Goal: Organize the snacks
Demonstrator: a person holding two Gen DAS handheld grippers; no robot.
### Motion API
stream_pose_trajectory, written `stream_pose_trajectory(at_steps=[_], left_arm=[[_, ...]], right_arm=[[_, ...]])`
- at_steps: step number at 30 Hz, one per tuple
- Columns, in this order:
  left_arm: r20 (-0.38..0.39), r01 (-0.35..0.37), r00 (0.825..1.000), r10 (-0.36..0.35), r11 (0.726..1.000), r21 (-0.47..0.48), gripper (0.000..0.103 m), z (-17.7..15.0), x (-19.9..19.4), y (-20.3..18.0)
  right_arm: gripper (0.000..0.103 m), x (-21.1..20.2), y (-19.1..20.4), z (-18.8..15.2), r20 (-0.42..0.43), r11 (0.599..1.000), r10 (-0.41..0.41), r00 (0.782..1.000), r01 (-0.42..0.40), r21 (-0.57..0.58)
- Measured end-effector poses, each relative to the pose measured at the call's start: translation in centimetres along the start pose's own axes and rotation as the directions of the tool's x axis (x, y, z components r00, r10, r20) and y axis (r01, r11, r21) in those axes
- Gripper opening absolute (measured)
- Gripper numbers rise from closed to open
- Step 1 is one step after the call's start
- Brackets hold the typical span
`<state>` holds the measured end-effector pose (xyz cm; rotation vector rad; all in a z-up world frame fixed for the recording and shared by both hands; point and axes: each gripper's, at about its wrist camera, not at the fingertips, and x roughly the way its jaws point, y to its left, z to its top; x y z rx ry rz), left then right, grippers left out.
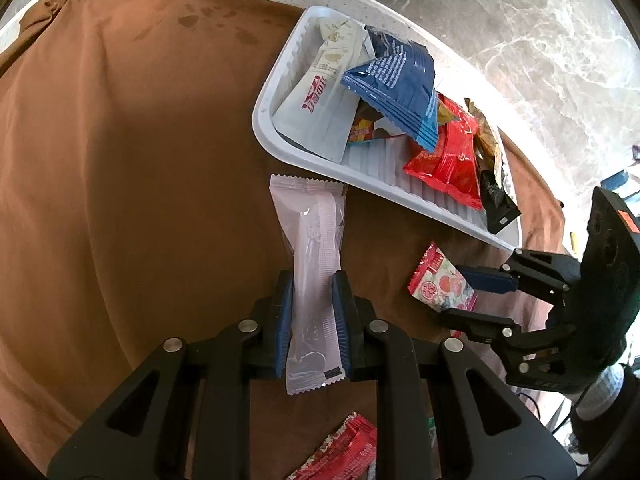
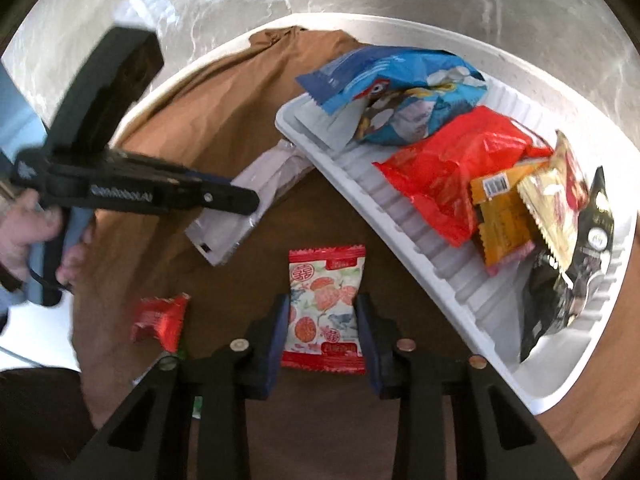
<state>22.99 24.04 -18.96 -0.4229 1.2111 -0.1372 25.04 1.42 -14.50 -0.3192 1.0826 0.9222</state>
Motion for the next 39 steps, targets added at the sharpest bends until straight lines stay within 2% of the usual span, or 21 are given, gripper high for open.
stream_pose_trajectory(at_steps=[5, 10, 18, 22, 26, 32, 36, 39], left_arm=[[-0.006, 0.043, 0.999, -0.043, 0.999, -0.008, 0.017, -0.4, -0.5, -0.1], [-0.025, 0.093, 0.995, -0.094, 0.995, -0.018, 0.017, -1.4, -0.9, -0.4], [-0.025, 0.202, 0.979, -0.201, 0.979, 0.027, 0.017, -1.1, -2.8, -3.6], [-0.013, 0.255, 0.967, -0.255, 0.965, 0.063, 0.017, 0.9, -3.5, -5.7], [0.003, 0.258, 0.966, -0.260, 0.959, 0.114, 0.017, 3.8, -3.5, -7.4], [0.006, 0.223, 0.974, -0.228, 0.957, 0.187, 0.017, 8.8, -2.1, -9.6], [0.006, 0.186, 0.981, -0.192, 0.957, 0.222, 0.017, 11.4, -0.6, -10.3], [0.003, 0.167, 0.985, -0.173, 0.959, 0.228, 0.017, 12.7, 1.1, -11.0]], right_arm=[[0.036, -1.2, -1.1, -0.6, 0.035, 0.989, 0.098, 0.995, -0.101, 0.104], [0.036, -2.0, -2.2, -1.2, 0.078, 0.960, 0.183, 0.980, -0.195, 0.200], [0.036, -4.9, -3.8, -2.4, 0.171, 0.905, 0.254, 0.952, -0.296, 0.304], [0.036, -7.0, -5.4, -2.0, 0.252, 0.881, 0.241, 0.937, -0.320, 0.348], [0.036, -9.0, -7.7, -1.1, 0.320, 0.875, 0.175, 0.931, -0.296, 0.383], [0.036, -10.6, -12.0, 0.3, 0.393, 0.851, 0.059, 0.918, -0.252, 0.461], [0.036, -10.4, -14.1, 0.7, 0.404, 0.831, 0.006, 0.915, -0.230, 0.507], [0.037, -9.7, -15.4, 1.3, 0.390, 0.823, -0.030, 0.920, -0.199, 0.533]])
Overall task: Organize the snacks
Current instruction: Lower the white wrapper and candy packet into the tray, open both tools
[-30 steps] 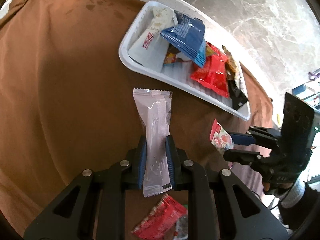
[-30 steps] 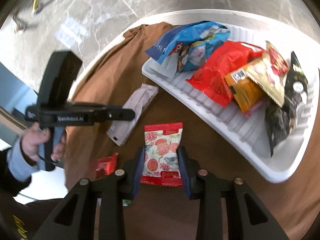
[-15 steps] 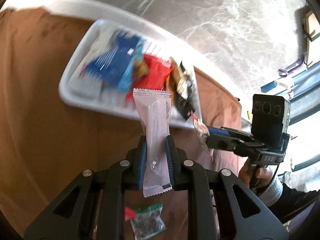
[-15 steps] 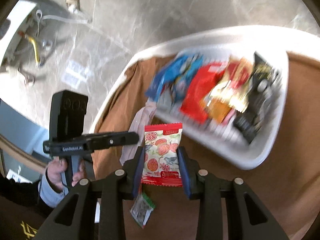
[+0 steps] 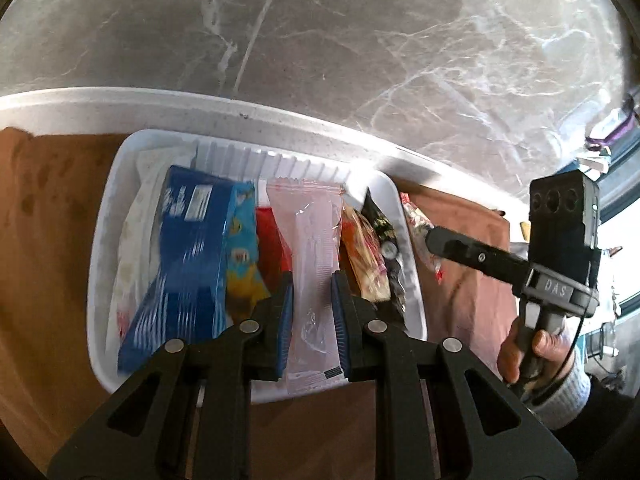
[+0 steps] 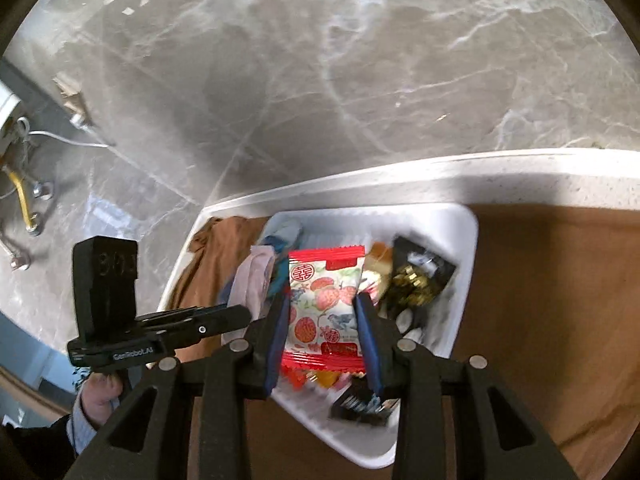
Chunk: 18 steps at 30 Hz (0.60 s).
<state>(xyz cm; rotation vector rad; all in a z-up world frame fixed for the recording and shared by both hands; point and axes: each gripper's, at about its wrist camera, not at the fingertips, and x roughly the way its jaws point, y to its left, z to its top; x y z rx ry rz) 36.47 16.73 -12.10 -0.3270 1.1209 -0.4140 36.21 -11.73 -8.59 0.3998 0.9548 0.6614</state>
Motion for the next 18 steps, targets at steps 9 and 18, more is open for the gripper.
stream_pose_trajectory(at_steps=[9, 18], left_arm=[[0.005, -0.091, 0.996, 0.090, 0.994, 0.053, 0.018, 1.3, 2.7, -0.8], [0.105, -0.123, 0.988, 0.115, 0.990, 0.069, 0.021, 1.3, -0.8, -1.4]], right_arm=[[0.041, 1.2, 0.7, -0.2, 0.000, 0.992, -0.107, 0.994, 0.107, -0.072], [0.054, -1.2, 5.6, -1.3, 0.069, 0.948, -0.131, 0.989, 0.145, -0.283]])
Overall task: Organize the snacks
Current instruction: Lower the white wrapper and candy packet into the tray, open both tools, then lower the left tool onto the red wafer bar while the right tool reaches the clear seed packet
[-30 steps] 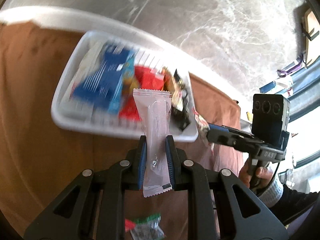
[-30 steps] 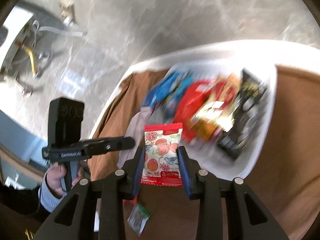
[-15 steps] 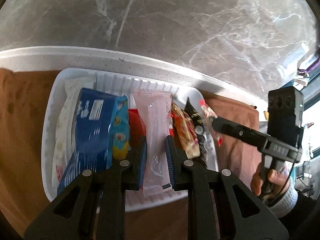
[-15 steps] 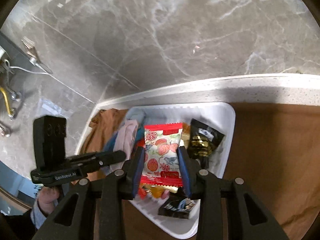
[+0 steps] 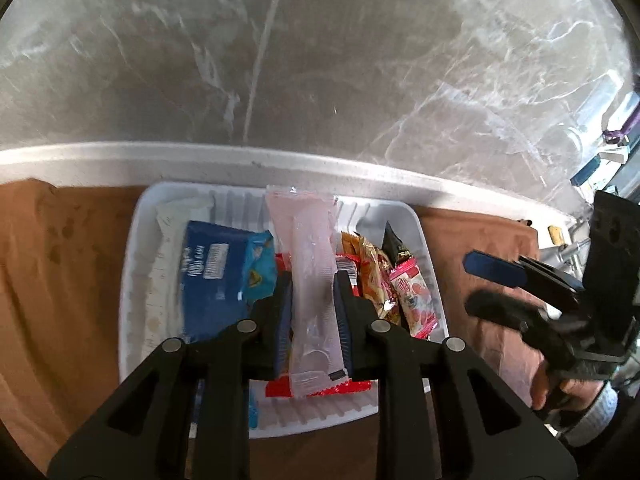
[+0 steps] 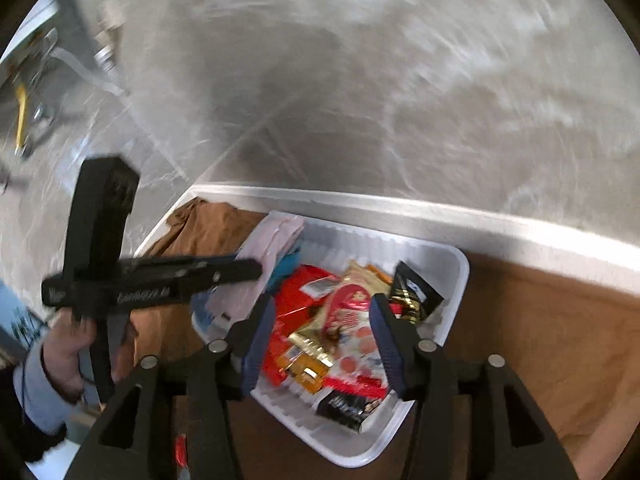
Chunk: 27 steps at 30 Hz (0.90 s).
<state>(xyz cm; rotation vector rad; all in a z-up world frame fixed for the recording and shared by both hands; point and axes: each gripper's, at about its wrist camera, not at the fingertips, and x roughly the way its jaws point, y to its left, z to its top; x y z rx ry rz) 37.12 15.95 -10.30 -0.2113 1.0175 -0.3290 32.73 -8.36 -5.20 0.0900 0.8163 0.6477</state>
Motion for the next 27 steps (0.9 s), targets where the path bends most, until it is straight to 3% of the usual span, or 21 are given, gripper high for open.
stream_pose_trajectory(at_steps=[1, 3, 4, 9, 13, 19, 24, 27], left_arm=[[0.011, 0.006, 1.000, -0.006, 1.000, 0.001, 0.027, -0.1, -0.4, -0.1], [0.020, -0.001, 1.000, 0.001, 1.000, 0.001, 0.059, -0.2, -0.8, -0.2], [0.021, -0.005, 1.000, 0.005, 1.000, 0.005, 0.080, -0.2, -0.8, -0.2], [0.044, 0.045, 0.998, -0.044, 0.999, -0.019, 0.079, -1.0, -2.7, -0.5], [0.029, 0.057, 0.998, -0.058, 0.998, 0.032, 0.079, -3.4, -5.1, -1.5], [-0.107, 0.048, 0.994, -0.039, 0.995, 0.090, 0.079, -11.6, -7.0, -1.2], [-0.249, 0.063, 0.967, -0.044, 0.996, 0.070, 0.079, -19.0, -7.5, 0.8], [-0.291, 0.046, 0.957, -0.014, 0.994, 0.102, 0.079, -22.1, -7.7, 1.5]], right_arm=[[0.054, -0.3, 0.7, -0.2, -0.003, 1.000, 0.009, 1.000, -0.010, -0.025], [0.056, -0.8, 1.7, -0.8, -0.008, 0.998, 0.019, 1.000, -0.019, -0.063], [0.056, -0.9, 2.3, -1.1, -0.015, 0.996, 0.016, 1.000, -0.018, -0.084], [0.056, -0.6, 3.8, -2.8, -0.064, 0.993, 0.030, 0.998, -0.037, -0.112], [0.056, -0.4, 5.7, -5.1, -0.136, 0.982, 0.062, 0.989, -0.085, -0.170], [0.056, 1.0, 10.3, -10.4, -0.309, 0.951, 0.105, 0.945, -0.186, -0.247], [0.056, 1.9, 13.6, -15.1, -0.422, 0.946, 0.116, 0.899, -0.230, -0.229], [0.056, 2.4, 14.7, -17.0, -0.456, 0.953, 0.121, 0.882, -0.231, -0.193]])
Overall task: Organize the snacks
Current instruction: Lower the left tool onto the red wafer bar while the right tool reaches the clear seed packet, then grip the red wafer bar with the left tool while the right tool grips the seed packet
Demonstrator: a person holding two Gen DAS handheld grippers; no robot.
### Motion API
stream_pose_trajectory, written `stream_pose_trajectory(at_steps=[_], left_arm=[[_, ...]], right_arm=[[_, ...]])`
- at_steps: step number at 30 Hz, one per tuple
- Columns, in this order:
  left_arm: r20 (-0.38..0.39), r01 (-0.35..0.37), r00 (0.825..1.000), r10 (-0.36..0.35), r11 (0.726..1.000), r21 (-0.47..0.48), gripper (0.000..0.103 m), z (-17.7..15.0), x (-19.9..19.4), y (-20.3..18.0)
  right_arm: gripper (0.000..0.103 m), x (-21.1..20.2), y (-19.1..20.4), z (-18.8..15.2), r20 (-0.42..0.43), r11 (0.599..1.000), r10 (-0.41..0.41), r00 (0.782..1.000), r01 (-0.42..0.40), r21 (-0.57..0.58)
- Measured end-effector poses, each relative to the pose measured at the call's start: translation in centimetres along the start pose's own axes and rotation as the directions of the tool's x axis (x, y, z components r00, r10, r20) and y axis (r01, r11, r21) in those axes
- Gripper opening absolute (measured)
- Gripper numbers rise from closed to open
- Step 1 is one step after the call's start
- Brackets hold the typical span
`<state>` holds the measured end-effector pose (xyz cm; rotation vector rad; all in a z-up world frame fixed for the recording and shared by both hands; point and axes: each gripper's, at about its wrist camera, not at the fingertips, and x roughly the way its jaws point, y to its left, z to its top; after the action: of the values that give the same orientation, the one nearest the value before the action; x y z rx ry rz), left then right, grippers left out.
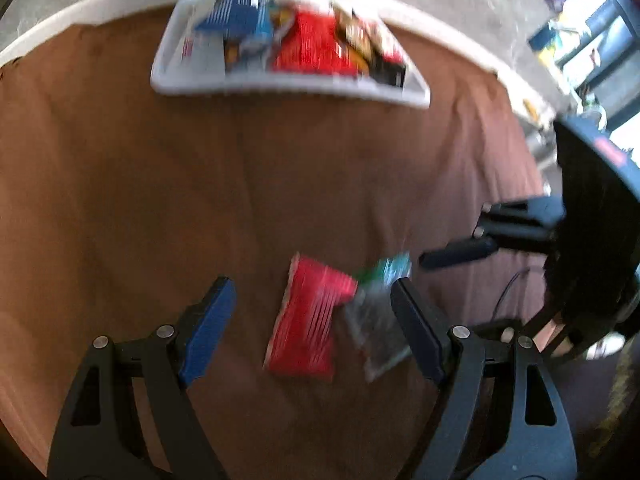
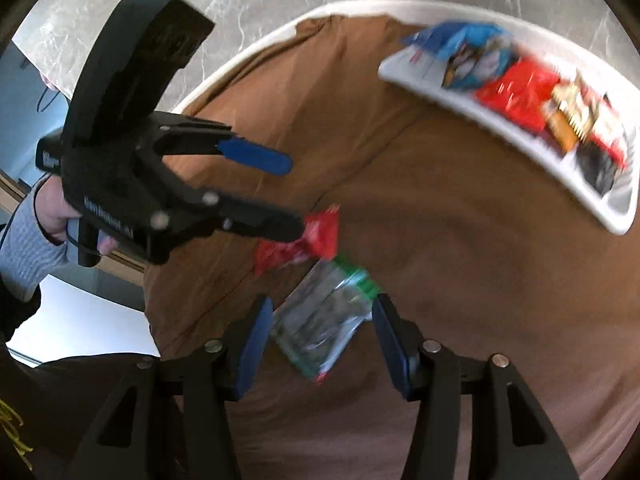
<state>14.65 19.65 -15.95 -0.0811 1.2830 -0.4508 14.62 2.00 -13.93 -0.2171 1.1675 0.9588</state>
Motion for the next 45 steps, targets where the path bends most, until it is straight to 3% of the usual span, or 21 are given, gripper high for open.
stream_pose_trajectory(at_steps=[5, 9, 19, 26, 29, 32, 37, 45], left_arm=[[-0.021, -0.017, 1.000, 0.018, 0.999, 0.046, 0.079, -2.5, 0.7, 0.1], [-0.022, 0.010, 1.000, -0.009, 0.999, 0.052, 0.079, -3.3, 1.4, 0.5], [-0.023, -0.002, 1.000, 0.005, 0.993, 0.117, 0.077, -2.4, 3.0, -0.1], [0.001, -0.093, 0.996, 0.094, 0.978, 0.185, 0.051, -2.4, 3.3, -1.3], [0.012, -0.113, 0.994, 0.113, 0.975, 0.193, 0.040, -2.4, 3.5, -1.5], [0.020, -0.118, 0.993, 0.116, 0.975, 0.188, 0.036, -2.5, 3.4, -1.2], [0.022, -0.088, 0.996, 0.086, 0.985, 0.147, 0.033, -2.4, 3.1, -0.5], [0.035, -0.042, 0.999, 0.038, 0.994, 0.100, 0.031, -2.4, 2.2, 0.3]], right_arm=[[0.056, 1.7, 1.3, -1.0, -0.023, 0.998, -0.046, 0.999, 0.047, 0.042], [0.056, 3.0, 1.9, -1.0, -0.038, 0.992, -0.108, 0.993, 0.110, 0.064], [0.052, 4.5, 4.4, -0.4, -0.048, 0.971, -0.235, 0.971, 0.237, 0.028], [0.046, 5.2, 5.6, -0.5, -0.044, 0.956, -0.294, 0.955, 0.293, -0.021], [0.040, 5.4, 6.1, -0.6, -0.036, 0.954, -0.299, 0.954, 0.297, -0.040], [0.037, 5.0, 5.4, -0.8, -0.032, 0.956, -0.290, 0.957, 0.288, -0.053], [0.030, 4.3, 5.6, -1.1, -0.023, 0.967, -0.252, 0.967, 0.251, -0.052], [0.022, 3.2, 3.4, -1.2, -0.004, 0.987, -0.147, 0.989, 0.147, 0.063]])
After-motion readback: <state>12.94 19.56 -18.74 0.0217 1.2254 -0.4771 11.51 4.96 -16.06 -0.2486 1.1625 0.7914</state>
